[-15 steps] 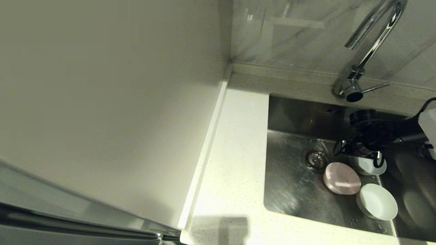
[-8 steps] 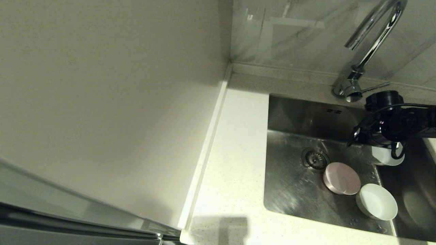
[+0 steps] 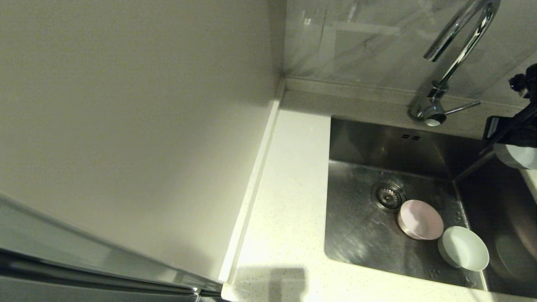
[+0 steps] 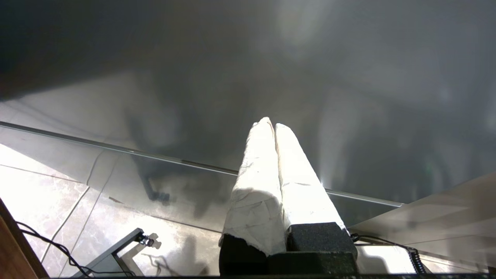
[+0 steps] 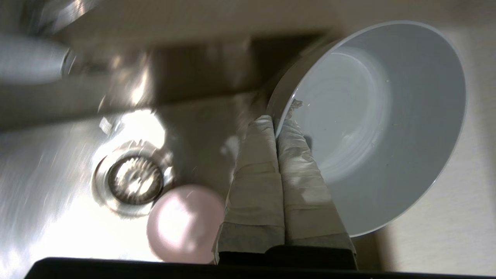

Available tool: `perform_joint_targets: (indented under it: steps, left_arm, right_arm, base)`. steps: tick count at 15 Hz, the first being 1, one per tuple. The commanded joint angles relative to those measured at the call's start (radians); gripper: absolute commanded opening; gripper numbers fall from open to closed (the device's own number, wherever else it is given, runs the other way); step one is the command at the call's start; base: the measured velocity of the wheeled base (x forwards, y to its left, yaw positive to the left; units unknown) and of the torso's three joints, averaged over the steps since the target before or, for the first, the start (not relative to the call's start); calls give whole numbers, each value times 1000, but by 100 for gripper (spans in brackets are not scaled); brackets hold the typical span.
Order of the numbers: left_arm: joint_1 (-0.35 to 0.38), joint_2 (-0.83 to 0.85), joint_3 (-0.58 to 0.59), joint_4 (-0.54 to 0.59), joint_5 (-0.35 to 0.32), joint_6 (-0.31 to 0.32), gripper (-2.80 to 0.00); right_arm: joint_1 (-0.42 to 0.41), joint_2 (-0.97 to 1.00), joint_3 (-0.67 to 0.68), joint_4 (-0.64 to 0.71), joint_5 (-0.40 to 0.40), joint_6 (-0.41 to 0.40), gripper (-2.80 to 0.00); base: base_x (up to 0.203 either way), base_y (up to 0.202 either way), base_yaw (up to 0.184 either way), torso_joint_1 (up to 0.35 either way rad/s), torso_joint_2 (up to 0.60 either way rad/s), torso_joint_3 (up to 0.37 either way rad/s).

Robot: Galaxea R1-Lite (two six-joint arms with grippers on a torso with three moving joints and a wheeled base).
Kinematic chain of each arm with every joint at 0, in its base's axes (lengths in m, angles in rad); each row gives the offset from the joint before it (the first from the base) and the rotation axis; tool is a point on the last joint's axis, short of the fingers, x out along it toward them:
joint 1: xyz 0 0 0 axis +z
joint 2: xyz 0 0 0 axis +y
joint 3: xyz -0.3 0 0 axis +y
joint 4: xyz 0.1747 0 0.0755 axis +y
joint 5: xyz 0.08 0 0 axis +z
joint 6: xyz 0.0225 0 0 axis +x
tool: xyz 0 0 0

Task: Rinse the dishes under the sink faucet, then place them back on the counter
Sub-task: Put a bowl back to the table from the sink

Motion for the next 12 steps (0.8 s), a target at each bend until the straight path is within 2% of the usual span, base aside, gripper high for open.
perform_joint_targets:
  steps: [1,4,8,12]
  left_arm:
    - [-1,-3,0,0,0,-1,-280]
    - [1,-3,0,0,0,0,-280]
    - [1,-3,0,0,0,0,-280]
    - [1,-3,0,0,0,-1,-280]
  right_arm:
    - [-53,21,-59,-1,-2,-20,-280]
    - [-143,72,-110,-5,-2,-58,-280]
    - [-259,92,-111,-7,2,-54,-280]
    - [-303,124,-101,-7,4,-51,-280]
  base:
    - [0,0,0,0,0,0]
    - [0,0,0,0,0,0]
    - [0,0,0,0,0,0]
    - [0,0,0,0,0,0]
